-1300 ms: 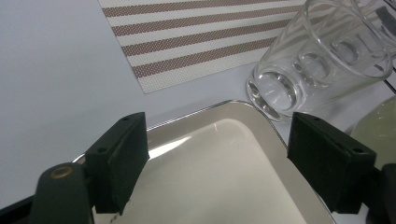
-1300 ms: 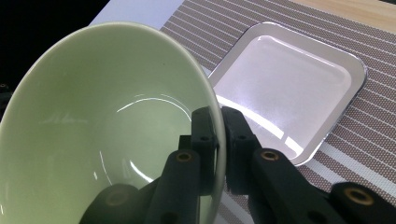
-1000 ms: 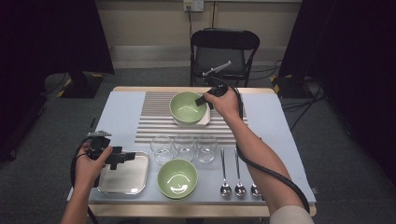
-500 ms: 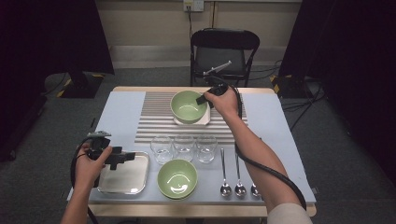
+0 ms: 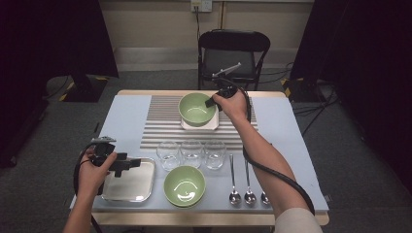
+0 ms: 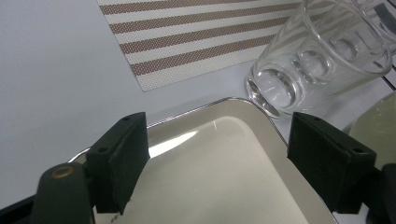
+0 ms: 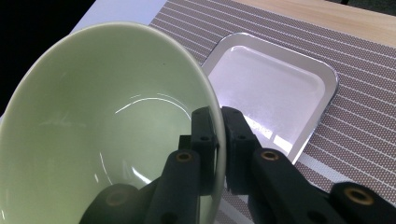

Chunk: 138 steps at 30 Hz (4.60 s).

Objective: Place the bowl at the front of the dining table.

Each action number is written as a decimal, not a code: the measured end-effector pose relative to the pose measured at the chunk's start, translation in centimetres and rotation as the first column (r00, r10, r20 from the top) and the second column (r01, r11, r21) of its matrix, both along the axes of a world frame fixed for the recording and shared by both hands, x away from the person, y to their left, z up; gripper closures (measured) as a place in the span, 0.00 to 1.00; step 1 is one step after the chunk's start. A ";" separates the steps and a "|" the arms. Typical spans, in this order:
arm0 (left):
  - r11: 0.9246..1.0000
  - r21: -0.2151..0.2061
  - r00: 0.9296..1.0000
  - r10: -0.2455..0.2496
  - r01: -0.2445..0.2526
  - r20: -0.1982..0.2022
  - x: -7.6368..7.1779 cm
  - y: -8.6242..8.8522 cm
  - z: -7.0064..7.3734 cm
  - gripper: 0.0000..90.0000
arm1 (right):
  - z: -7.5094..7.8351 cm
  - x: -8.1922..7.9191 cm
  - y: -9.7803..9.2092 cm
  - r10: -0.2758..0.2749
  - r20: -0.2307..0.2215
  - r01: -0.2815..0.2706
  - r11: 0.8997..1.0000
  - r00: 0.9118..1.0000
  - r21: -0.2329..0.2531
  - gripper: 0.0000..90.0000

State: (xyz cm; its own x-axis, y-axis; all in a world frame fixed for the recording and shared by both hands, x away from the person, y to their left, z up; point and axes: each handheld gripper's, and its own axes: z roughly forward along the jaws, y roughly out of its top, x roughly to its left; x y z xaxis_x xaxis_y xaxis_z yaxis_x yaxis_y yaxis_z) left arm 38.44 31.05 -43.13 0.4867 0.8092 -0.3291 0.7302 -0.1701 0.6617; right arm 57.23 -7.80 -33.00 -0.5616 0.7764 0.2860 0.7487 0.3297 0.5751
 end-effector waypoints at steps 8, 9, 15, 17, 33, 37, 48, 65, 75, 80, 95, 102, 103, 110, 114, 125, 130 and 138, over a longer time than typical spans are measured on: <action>1.000 0.001 1.000 0.000 0.000 -0.005 0.0 0.0 -0.1 0.23 | -0.4 0.5 -0.3 -0.020 -0.003 0.020 1.000 1.000 0.004 0.94; 1.000 0.001 1.000 -0.001 0.001 -0.005 0.0 0.0 -0.2 0.23 | -0.4 0.6 -0.4 -0.025 -0.005 0.025 1.000 1.000 0.008 0.94; 1.000 0.008 1.000 -0.001 0.001 -0.008 0.1 0.0 -0.3 0.23 | -0.7 0.9 -0.6 -0.034 -0.009 0.034 0.999 0.999 0.003 0.94; 1.000 0.011 1.000 -0.001 0.001 -0.009 0.1 0.0 -0.3 0.23 | -0.8 1.1 -0.7 -0.038 -0.005 0.038 0.999 0.999 0.000 0.94; 1.000 0.011 1.000 -0.001 0.001 -0.012 0.1 0.2 -0.3 0.23 | -1.6 2.1 -0.9 -0.052 -0.013 0.052 0.999 0.999 0.004 0.94; 1.000 0.010 1.000 0.002 -0.002 -0.013 0.1 0.2 -0.4 0.23 | -1.7 2.3 -0.9 -0.056 -0.014 0.056 0.998 0.998 0.003 0.94; 1.000 0.012 1.000 -0.001 0.001 -0.014 0.1 0.2 -0.4 0.23 | -2.0 2.9 -1.1 -0.071 -0.006 0.071 0.998 0.997 0.002 0.94; 1.000 0.014 1.000 -0.005 0.005 -0.013 0.2 0.0 -0.4 0.23 | -2.6 3.8 -1.2 -0.092 -0.007 0.092 0.996 0.996 0.001 0.94; 1.000 0.012 1.000 -0.004 0.005 -0.016 0.2 -0.1 -0.4 0.23 | -3.1 4.3 -1.3 -0.106 -0.007 0.106 0.994 0.994 0.013 0.94; 1.000 0.015 1.000 -0.005 0.005 -0.018 0.2 -0.1 -0.5 0.23 | -3.4 4.7 -1.5 -0.112 -0.009 0.113 0.994 0.994 0.015 0.94; 1.000 0.020 1.000 -0.009 0.009 -0.020 0.2 -0.1 -0.5 0.23 | -4.2 5.4 -1.7 -0.140 -0.022 0.140 0.990 0.990 0.015 0.94; 1.000 0.018 1.000 -0.004 0.004 -0.016 0.2 -0.1 -0.5 0.23 | -4.7 5.6 -1.7 -0.146 -0.019 0.146 0.989 0.989 0.009 0.94; 1.000 0.016 1.000 -0.004 0.004 -0.017 0.2 0.0 -0.5 0.23 | -4.7 5.7 -1.7 -0.143 -0.019 0.144 0.990 0.989 0.009 0.94; 1.000 0.022 1.000 -0.007 0.008 -0.021 0.2 -0.2 -0.5 0.23 | -5.2 5.9 -1.3 -0.143 -0.018 0.143 0.990 0.990 0.010 0.94; 1.000 0.022 1.000 -0.006 0.007 -0.019 0.2 -0.1 -0.5 0.23 | -5.3 6.0 -1.1 -0.146 -0.024 0.146 0.989 0.989 0.006 0.94; 1.000 0.018 1.000 -0.004 0.005 -0.018 0.3 0.0 -0.5 0.23 | -6.0 6.5 -0.9 -0.149 -0.027 0.150 0.989 0.988 0.017 0.94; 1.000 0.024 1.000 -0.006 0.007 -0.020 0.3 0.0 -0.5 0.23 | -6.2 6.6 -0.7 -0.149 -0.034 0.149 0.989 0.988 0.015 0.94; 1.000 0.024 1.000 -0.003 0.003 -0.021 0.3 0.0 -0.5 0.23 | -6.3 6.7 -0.7 -0.163 -0.040 0.163 0.986 0.986 0.013 0.94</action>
